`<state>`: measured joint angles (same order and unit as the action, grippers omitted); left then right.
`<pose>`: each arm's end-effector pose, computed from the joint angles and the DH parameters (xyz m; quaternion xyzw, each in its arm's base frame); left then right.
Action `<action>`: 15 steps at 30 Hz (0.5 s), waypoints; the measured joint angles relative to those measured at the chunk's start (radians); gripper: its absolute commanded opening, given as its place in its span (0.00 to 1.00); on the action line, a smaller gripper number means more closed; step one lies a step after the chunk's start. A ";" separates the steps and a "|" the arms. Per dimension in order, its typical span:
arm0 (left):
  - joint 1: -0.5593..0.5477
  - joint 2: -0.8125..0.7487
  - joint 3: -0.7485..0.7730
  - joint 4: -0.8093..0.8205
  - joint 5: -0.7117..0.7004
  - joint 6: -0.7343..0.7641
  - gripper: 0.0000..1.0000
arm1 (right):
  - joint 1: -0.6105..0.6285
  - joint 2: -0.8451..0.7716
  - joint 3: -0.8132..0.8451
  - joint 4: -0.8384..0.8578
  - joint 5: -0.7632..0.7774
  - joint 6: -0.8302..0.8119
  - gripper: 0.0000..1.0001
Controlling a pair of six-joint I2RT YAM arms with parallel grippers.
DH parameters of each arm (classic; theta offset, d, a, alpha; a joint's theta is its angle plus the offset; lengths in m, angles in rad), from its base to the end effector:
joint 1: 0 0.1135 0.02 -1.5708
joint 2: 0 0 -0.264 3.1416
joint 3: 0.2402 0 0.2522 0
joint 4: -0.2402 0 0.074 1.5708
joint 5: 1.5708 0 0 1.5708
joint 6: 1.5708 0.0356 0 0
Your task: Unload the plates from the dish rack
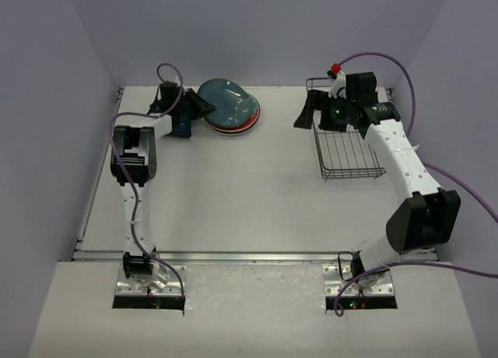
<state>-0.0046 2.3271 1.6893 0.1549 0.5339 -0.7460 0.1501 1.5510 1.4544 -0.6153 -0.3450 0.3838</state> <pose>0.5263 -0.0205 0.1593 -0.1718 0.8188 -0.3930 0.3817 0.3401 0.0636 0.3433 0.0335 0.8979 0.2587 0.3545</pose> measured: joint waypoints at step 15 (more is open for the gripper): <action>-0.036 -0.009 0.026 -0.010 0.040 0.043 1.00 | 0.000 0.047 0.001 -0.045 -0.005 -0.021 0.99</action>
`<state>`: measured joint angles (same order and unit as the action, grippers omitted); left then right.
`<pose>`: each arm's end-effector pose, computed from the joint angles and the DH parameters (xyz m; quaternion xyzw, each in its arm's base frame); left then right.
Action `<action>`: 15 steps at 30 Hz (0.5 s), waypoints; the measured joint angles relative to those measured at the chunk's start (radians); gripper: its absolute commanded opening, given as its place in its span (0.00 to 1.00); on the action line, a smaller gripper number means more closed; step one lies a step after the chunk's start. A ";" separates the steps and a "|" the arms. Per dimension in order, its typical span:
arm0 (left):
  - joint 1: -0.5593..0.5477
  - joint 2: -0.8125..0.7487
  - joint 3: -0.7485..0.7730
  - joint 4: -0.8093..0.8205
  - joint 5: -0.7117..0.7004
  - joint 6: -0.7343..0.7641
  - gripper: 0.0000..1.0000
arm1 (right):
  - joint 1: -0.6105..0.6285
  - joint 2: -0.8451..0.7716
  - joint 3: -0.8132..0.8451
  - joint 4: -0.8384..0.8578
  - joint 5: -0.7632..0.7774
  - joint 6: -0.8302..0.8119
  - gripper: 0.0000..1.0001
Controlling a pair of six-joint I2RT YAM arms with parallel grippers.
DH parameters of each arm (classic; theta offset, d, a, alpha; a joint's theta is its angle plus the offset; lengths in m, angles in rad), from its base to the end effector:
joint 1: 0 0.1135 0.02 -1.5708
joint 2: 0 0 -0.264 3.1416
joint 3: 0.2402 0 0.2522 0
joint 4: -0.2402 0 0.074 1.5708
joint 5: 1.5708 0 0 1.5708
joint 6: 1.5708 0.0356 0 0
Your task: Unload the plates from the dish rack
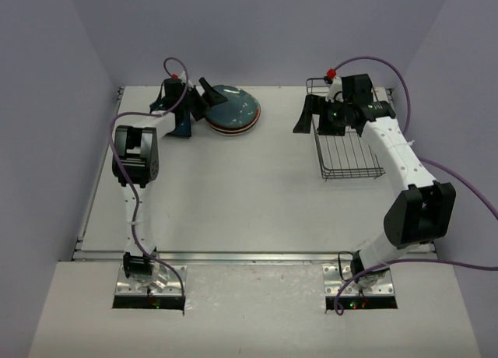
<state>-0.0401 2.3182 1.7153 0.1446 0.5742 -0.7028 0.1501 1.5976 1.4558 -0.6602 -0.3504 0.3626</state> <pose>0.5272 -0.0405 0.1717 -0.1236 0.8188 -0.4079 0.3846 0.3470 0.0648 0.3250 0.0318 0.9146 0.2499 0.3162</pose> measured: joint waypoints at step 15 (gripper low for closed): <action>-0.115 -0.046 0.307 -0.639 -0.460 0.480 1.00 | 0.000 0.022 0.034 -0.008 0.216 -0.102 0.99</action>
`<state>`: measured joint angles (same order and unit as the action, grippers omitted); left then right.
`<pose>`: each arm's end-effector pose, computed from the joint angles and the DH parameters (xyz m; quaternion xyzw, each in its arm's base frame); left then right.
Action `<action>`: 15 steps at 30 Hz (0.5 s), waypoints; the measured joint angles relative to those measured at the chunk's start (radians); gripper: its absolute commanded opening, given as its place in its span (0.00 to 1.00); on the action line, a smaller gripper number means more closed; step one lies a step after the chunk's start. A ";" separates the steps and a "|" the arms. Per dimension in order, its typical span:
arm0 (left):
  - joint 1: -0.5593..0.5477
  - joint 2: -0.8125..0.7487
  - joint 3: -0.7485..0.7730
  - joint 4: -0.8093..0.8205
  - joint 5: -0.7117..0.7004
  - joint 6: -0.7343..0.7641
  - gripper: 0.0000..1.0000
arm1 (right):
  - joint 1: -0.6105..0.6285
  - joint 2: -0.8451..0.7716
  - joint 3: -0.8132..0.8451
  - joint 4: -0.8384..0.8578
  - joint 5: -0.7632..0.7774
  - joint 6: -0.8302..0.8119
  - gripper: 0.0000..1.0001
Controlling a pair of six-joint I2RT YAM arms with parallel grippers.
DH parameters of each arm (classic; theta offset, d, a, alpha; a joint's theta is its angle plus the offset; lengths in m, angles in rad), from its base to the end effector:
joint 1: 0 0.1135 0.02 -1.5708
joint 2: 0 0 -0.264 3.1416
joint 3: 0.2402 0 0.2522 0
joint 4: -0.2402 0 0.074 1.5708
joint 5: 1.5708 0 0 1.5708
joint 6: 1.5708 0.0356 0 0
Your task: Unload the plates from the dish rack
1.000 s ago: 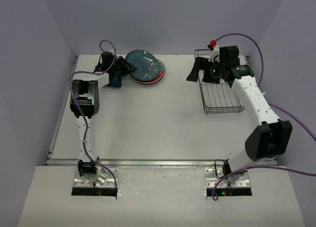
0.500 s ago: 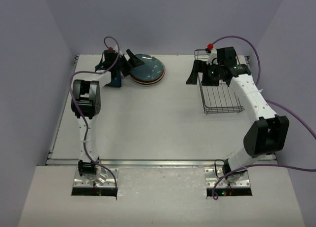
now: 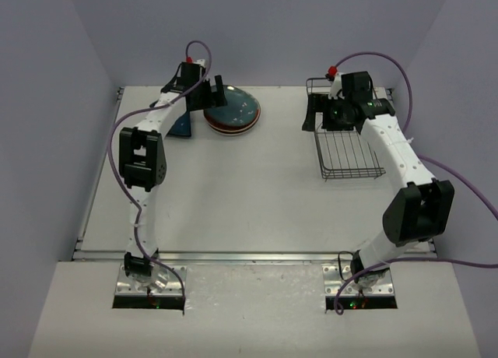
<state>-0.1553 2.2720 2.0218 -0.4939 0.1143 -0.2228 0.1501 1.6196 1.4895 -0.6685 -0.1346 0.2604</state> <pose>0.5160 -0.0849 0.2386 -0.0079 0.9145 -0.1267 0.3840 0.3550 0.0585 0.3266 0.0257 0.9243 0.1376 0.3551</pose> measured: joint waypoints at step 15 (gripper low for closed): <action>-0.012 -0.378 -0.348 -0.107 -0.185 0.247 1.00 | -0.026 -0.043 -0.183 0.075 0.133 -0.076 0.99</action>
<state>-0.1669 1.8936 1.6739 -0.6004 -0.0708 0.0237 0.1245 1.5763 1.3069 -0.5938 -0.0013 0.1843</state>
